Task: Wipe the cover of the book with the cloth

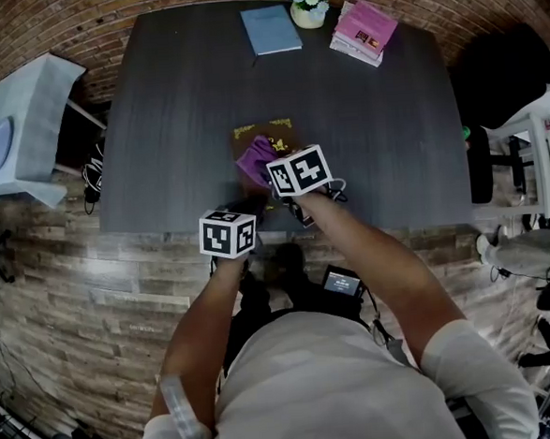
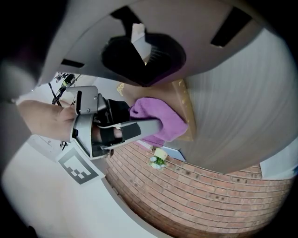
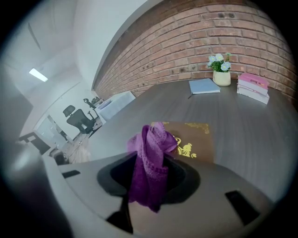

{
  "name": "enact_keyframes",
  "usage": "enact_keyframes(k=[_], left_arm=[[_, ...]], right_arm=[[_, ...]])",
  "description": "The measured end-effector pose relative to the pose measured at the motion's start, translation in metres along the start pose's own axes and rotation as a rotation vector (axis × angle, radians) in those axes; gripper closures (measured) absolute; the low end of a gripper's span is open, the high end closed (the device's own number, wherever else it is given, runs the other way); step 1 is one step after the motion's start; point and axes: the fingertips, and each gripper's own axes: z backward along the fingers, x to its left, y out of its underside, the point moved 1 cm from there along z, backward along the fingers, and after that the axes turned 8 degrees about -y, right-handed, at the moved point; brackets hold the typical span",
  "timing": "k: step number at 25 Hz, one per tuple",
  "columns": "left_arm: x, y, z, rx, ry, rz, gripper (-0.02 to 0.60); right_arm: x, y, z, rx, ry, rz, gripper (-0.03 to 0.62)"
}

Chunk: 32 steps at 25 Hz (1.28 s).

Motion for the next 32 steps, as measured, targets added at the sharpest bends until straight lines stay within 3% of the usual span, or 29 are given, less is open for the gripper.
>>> enact_keyframes(k=[24, 32], left_arm=[[0.003, -0.001, 0.001, -0.007, -0.016, -0.003, 0.577], [0.002, -0.001, 0.002, -0.011, -0.005, -0.007, 0.575]], right_arm=[[-0.059, 0.023, 0.06, -0.029, 0.166, 0.011, 0.457], [-0.084, 0.031, 0.088, -0.005, 0.271, 0.023, 0.459]])
